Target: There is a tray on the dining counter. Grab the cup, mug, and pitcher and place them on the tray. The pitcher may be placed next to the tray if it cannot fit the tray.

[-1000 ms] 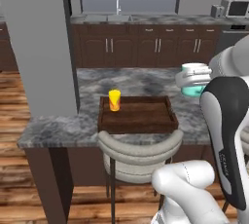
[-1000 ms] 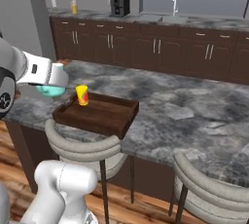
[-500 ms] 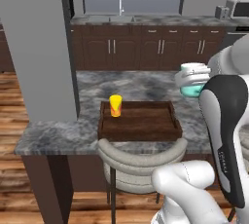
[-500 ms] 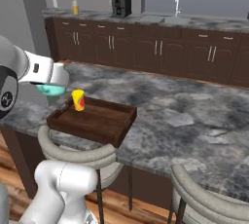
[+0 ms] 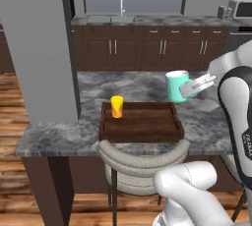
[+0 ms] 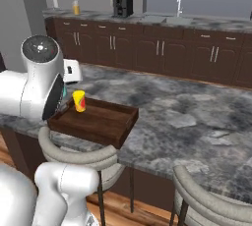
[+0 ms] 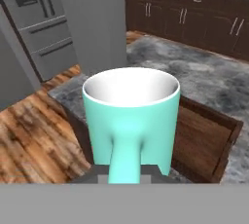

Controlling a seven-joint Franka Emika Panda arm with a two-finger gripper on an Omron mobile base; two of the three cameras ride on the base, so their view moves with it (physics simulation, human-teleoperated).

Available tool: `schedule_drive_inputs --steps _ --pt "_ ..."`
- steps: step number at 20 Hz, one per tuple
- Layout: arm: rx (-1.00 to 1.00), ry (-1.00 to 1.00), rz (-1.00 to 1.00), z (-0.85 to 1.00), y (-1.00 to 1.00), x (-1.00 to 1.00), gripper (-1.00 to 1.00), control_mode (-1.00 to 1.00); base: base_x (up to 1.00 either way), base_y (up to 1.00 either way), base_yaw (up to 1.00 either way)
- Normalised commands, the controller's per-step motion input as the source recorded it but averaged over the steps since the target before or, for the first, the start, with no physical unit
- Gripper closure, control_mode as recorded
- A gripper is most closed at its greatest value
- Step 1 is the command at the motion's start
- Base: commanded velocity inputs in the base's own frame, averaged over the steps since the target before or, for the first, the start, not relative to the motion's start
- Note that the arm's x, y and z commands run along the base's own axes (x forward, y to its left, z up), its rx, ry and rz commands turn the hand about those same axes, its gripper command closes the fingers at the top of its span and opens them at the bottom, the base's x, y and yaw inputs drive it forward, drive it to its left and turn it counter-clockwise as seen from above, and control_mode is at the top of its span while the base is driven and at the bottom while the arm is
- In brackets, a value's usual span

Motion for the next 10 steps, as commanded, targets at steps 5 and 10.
schedule_drive_inputs --steps 5,10 --pt "0.00 0.00 0.53 -0.48 0.00 0.33 1.00 -1.00 0.00 0.00 0.00" --pt "0.00 0.00 0.45 -0.47 0.00 0.29 1.00 -1.00 0.00 0.00 0.00"
